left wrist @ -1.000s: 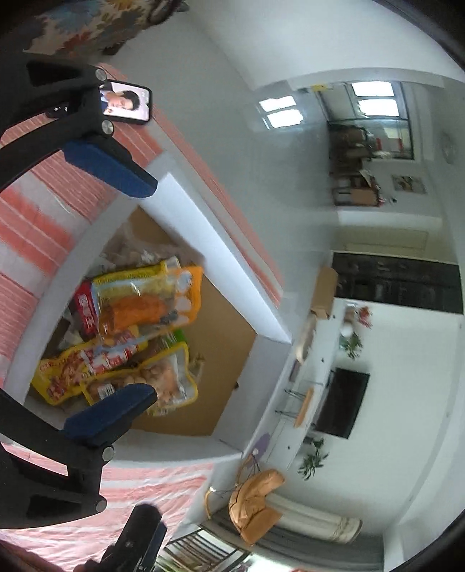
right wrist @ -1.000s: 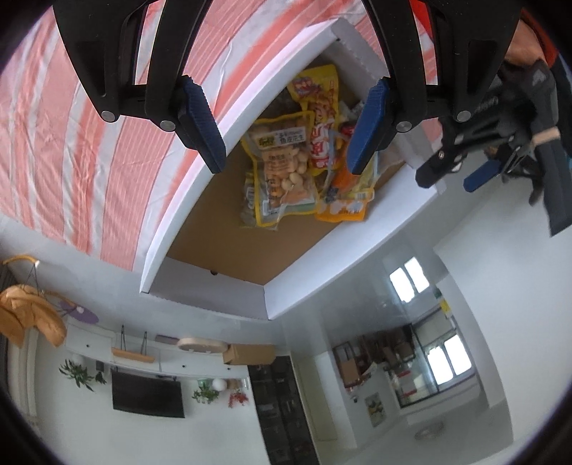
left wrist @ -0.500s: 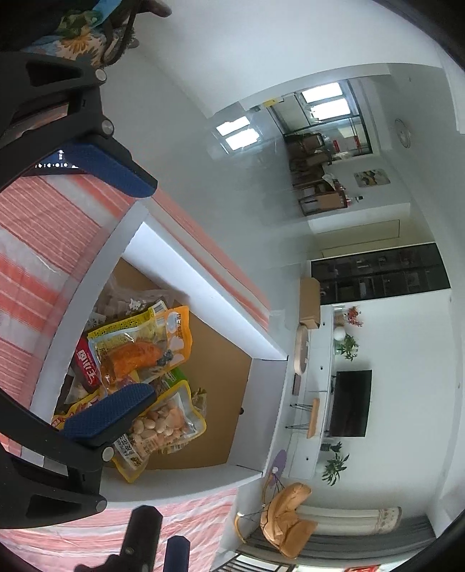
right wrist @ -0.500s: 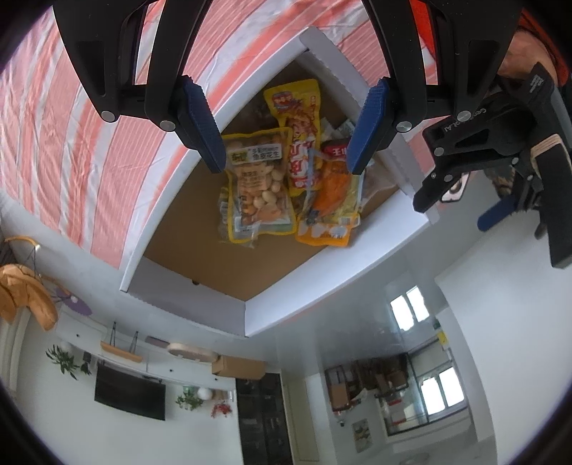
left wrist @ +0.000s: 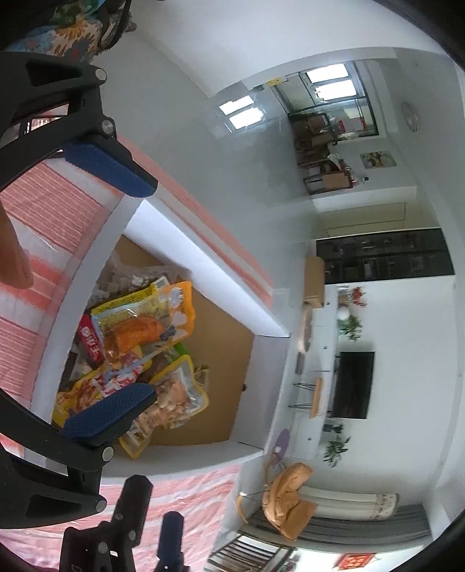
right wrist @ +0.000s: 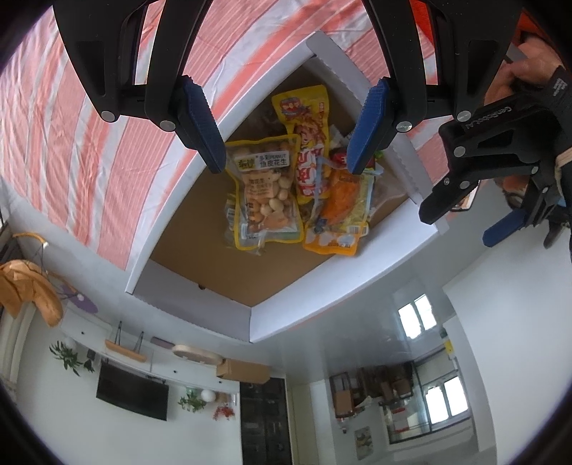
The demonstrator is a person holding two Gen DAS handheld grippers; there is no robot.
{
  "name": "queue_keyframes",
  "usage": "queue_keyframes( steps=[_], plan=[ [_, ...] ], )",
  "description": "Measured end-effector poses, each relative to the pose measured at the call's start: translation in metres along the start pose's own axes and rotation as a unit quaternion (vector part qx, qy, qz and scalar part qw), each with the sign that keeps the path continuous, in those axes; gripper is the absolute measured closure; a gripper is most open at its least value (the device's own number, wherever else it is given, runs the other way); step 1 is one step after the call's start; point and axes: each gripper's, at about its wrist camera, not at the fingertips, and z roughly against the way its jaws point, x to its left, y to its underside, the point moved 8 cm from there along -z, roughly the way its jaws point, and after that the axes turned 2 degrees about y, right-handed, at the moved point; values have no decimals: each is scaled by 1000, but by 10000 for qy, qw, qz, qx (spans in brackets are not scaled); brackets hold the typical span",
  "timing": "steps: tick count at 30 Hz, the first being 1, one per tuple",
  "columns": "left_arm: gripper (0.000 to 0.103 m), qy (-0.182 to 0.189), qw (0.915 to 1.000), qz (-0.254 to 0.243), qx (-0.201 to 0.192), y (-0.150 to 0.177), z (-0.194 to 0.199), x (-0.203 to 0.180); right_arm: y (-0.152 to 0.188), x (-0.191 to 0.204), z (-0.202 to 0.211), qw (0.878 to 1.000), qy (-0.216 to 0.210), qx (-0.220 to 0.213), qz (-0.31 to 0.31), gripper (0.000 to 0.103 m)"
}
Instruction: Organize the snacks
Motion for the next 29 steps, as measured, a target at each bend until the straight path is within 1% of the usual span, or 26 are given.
queue_keyframes(
  steps=[2,3,5,8,11,15,29],
  plan=[
    [0,-79,9999,-117,62,1,-2,-2,0,2,-1,10000,-1,16,-2,30],
    [0,-59,9998,-126,170,2,-4,-3,0,2,-1,10000,-3,26,-4,30],
    [0,72,9993,-14,357,5,-8,-4,-1,3,-1,10000,-6,45,-3,29],
    [0,160,9986,173,465,7,-12,1,-3,5,-1,10000,13,36,5,29],
    [0,241,9980,308,491,7,-14,5,-3,6,-1,10000,21,30,17,29],
    [0,243,9979,294,518,5,-16,6,-1,4,-2,9999,69,75,4,30],
    [0,247,9977,267,570,5,-21,6,0,5,-5,9999,42,102,-7,30]
  ],
)
